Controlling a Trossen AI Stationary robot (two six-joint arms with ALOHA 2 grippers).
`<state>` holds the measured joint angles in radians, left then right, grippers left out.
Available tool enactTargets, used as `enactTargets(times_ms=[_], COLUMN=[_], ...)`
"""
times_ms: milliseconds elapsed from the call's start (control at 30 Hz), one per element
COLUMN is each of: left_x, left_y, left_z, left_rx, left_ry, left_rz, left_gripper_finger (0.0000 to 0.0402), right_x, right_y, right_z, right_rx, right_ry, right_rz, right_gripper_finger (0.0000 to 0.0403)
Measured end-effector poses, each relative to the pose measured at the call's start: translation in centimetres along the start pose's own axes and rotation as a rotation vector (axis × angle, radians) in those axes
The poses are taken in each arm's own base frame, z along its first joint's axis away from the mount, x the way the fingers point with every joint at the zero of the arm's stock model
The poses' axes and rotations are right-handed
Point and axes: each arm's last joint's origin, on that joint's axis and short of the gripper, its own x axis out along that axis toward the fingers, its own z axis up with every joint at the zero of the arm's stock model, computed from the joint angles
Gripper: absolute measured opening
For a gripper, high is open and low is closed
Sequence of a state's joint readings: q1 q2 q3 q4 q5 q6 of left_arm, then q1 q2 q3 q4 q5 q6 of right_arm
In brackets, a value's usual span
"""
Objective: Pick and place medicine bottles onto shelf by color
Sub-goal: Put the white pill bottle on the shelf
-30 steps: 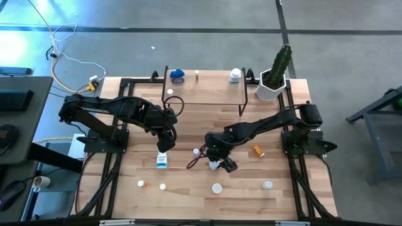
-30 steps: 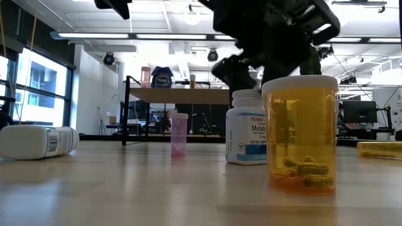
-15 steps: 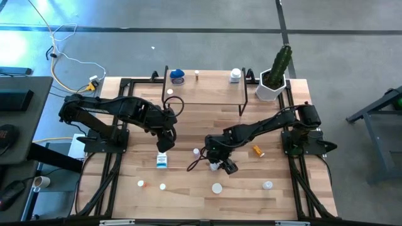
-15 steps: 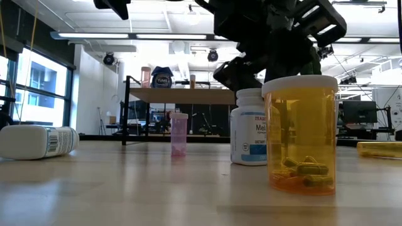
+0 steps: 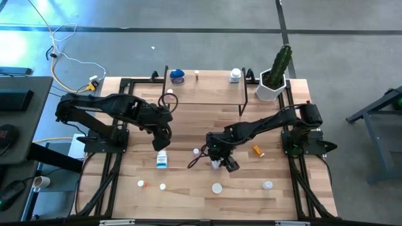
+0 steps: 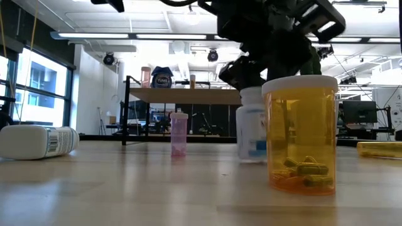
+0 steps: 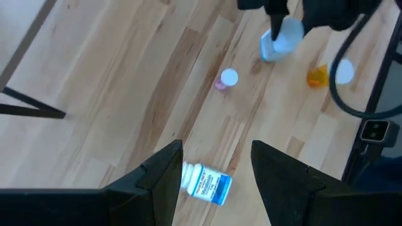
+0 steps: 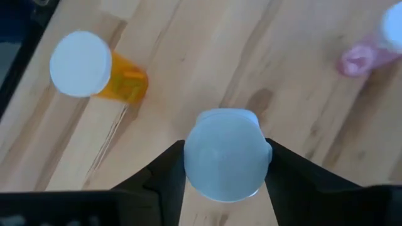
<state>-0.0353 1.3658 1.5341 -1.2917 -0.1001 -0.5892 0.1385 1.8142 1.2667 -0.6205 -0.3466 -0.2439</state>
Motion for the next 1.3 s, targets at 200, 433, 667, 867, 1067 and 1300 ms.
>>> enactTargets(times_ms=[200, 433, 667, 867, 1067, 1300], left_x=[-1.0, -2.2, -3.3, -4.0, -4.7, -5.2], left_y=[0.5, 1.2, 2.3, 3.2, 4.0, 4.5], left_z=[-0.5, -1.0, -1.2, -1.3, -1.4, -1.6], left_rx=[0.0, 0.047, 0.07, 0.104, 0.135, 0.161], left_ry=[-0.019, -0.069, -0.113, -0.136, -0.154, -0.171], left_rz=[0.008, 0.043, 0.069, 0.077, 0.07, 0.076], left_gripper_finger=[0.0177, 0.0177, 0.0177, 0.0177, 0.0177, 0.0177], right_x=[-1.1, -3.3, -6.3, -9.6, -13.6, -17.9], right_y=[-1.0, -2.4, -4.4, -6.0, -7.7, -9.5], right_z=[0.1, 0.6, 1.8, 2.9, 3.8, 4.1], right_rx=[0.052, 0.097, 0.177, 0.209, 0.253, 0.273], right_ry=[-0.019, -0.064, -0.145, -0.217, -0.298, -0.4], right_rz=[-0.017, -0.048, -0.096, -0.144, -0.205, -0.291], right_gripper_finger=[0.0165, 0.0166, 0.0166, 0.0167, 0.0167, 0.0167])
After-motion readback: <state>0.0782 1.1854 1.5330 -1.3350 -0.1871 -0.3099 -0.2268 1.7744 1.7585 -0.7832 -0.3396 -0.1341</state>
